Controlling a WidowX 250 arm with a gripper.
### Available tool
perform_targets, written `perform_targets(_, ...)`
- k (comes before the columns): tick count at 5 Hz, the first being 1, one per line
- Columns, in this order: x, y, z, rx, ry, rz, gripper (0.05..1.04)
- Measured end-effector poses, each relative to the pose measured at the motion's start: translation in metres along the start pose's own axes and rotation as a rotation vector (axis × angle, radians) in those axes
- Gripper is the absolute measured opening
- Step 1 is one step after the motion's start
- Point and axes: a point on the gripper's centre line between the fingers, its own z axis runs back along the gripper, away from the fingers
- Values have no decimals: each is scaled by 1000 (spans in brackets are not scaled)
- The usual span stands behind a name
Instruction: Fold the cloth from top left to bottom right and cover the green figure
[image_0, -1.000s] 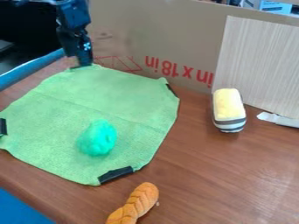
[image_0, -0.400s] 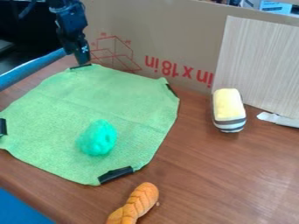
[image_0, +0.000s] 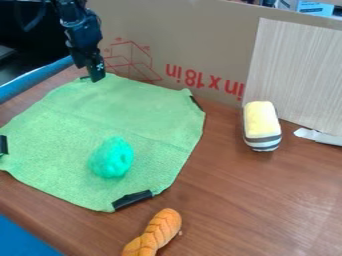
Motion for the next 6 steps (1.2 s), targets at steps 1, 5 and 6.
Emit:
perform_targets(1, 10, 5, 1, 45, -4, 14, 1001)
perform_targets(5, 23, 13, -19, 136, 51, 80, 1001)
perform_targets(6, 25, 17, -14, 127, 39, 89, 1001)
